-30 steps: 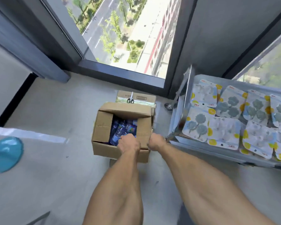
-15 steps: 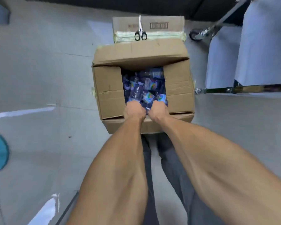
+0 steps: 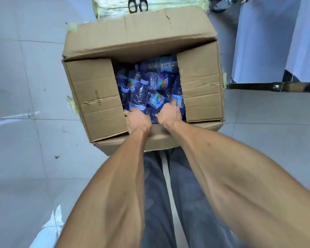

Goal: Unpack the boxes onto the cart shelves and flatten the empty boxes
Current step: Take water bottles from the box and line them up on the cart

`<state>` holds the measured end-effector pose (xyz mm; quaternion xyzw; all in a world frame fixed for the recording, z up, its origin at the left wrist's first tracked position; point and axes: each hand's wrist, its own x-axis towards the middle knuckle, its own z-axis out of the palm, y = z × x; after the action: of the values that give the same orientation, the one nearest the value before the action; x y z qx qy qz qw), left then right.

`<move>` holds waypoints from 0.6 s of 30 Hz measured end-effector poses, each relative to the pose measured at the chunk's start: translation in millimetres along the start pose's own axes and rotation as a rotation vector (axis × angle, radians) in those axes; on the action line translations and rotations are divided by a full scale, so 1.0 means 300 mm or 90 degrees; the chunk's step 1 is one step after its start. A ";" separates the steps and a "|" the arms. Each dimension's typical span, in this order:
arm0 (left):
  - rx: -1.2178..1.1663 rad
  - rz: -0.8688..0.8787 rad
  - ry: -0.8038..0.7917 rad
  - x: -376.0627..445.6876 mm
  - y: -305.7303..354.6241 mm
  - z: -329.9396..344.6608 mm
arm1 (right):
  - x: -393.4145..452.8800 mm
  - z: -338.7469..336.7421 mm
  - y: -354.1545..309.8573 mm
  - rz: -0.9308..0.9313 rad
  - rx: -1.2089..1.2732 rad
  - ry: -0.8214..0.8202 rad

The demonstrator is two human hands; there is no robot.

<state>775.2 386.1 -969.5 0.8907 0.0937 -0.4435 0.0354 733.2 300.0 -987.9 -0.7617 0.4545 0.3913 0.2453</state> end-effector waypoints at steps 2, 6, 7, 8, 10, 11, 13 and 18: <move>0.024 0.044 0.045 -0.067 -0.001 0.004 | -0.041 -0.026 0.017 0.008 0.002 0.052; 0.093 -0.009 0.093 -0.189 0.024 -0.043 | -0.163 -0.091 -0.018 0.015 0.042 0.105; 0.110 -0.022 0.102 -0.204 0.011 -0.066 | -0.206 -0.100 -0.030 0.021 0.047 0.113; 0.129 -0.029 0.110 -0.214 -0.006 -0.097 | -0.250 -0.111 -0.045 0.028 0.055 0.119; 0.149 -0.042 0.124 -0.217 -0.049 -0.177 | -0.315 -0.135 -0.065 0.046 0.076 0.134; 0.160 -0.047 0.135 -0.219 -0.068 -0.227 | -0.338 -0.158 -0.065 0.054 0.080 0.149; 0.186 -0.056 0.158 -0.219 -0.110 -0.317 | -0.352 -0.214 -0.047 0.053 0.058 0.185; 0.144 -0.118 0.109 -0.153 -0.203 -0.444 | -0.242 -0.351 0.039 0.062 -0.056 0.286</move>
<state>840.5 458.9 -851.1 0.9112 0.1273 -0.3749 -0.1142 741.7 254.1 -868.1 -0.8171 0.5161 0.2426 0.0851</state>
